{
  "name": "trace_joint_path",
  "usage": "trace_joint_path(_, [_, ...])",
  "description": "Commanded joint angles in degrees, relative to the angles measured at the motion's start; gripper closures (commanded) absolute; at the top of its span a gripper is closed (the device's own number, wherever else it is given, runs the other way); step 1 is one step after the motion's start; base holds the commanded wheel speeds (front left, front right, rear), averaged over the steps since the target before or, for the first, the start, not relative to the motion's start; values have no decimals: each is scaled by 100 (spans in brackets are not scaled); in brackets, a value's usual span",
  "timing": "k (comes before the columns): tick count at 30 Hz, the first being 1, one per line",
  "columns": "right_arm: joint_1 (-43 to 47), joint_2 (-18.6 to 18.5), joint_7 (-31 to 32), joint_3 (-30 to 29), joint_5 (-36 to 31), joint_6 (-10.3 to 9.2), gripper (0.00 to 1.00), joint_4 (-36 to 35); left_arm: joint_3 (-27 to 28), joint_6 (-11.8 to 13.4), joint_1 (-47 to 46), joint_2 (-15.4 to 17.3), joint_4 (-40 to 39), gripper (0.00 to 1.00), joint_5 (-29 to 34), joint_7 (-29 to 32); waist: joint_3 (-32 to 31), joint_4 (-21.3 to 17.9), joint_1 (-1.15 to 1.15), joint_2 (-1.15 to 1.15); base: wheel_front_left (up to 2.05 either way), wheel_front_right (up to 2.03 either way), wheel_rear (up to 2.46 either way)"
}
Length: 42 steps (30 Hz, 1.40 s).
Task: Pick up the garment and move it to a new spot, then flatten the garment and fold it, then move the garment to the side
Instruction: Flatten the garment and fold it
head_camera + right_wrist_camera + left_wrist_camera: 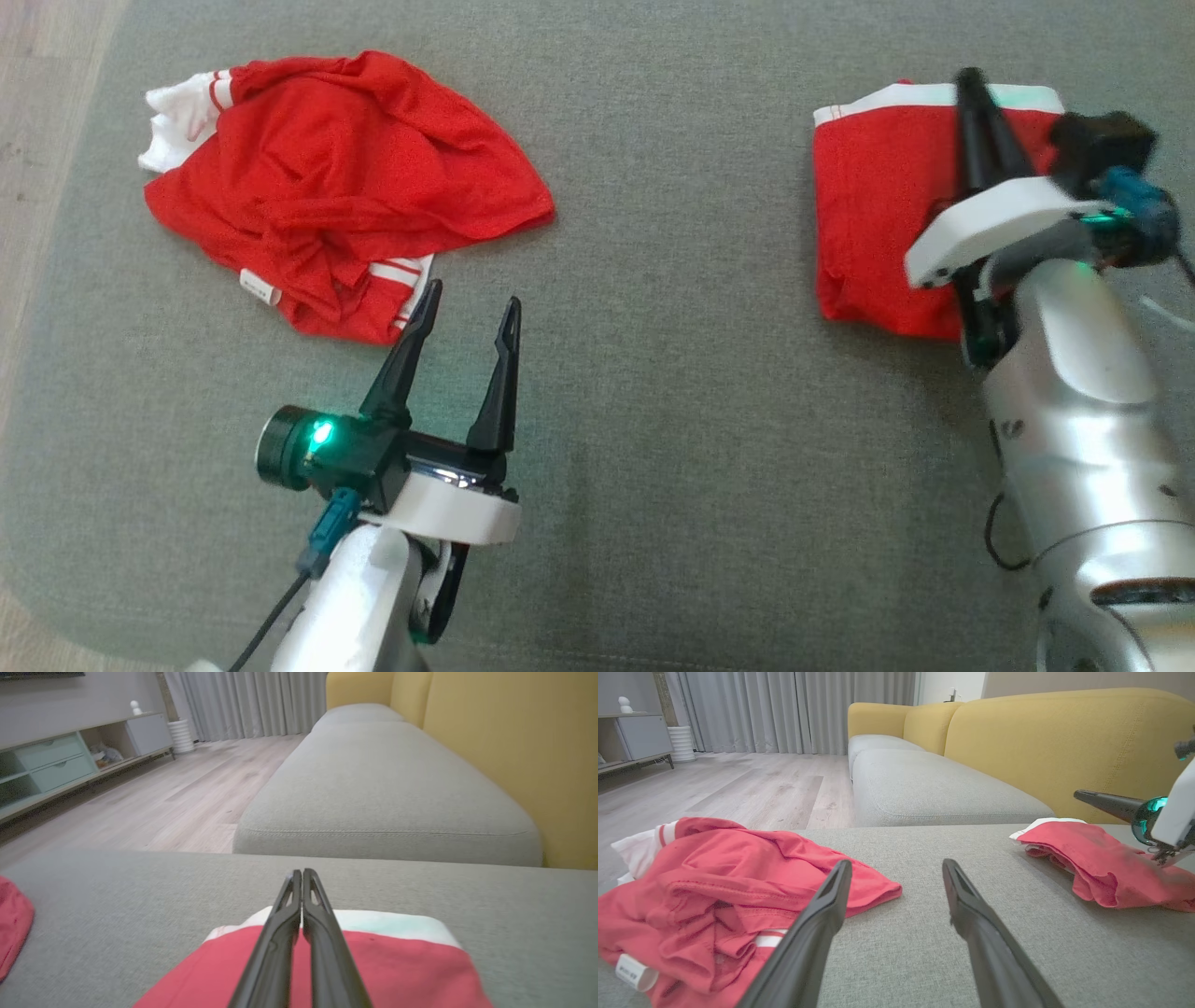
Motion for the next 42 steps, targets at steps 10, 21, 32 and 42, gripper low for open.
trace_joint_path(10, [-103, 119, 463, 807, 169, -5, 100, 1222, 74, 71, -193, 22, -198, 0, -87, -29, 48, 112, 0, 0, 0, 0, 0])
trace_joint_path(21, [375, 120, -80, 666, 853, -5, 100, -6, 361, 41, 25, 22, -186, 0, -9, -29, -445, -325, 0, 0, 0, 0, 0])
trace_joint_path(32, [2586, 120, -83, 530, 1036, -5, 0, -2233, 478, -41, 425, 22, -191, 0, 12, -29, -987, -828, 0, 0, 0, 0, 0])
trace_joint_path(42, [3396, 120, -84, 577, 1087, -5, 0, -2759, 553, -73, 627, 22, -94, 0, -186, -29, -1105, -897, 0, 0, 0, 0, 0])
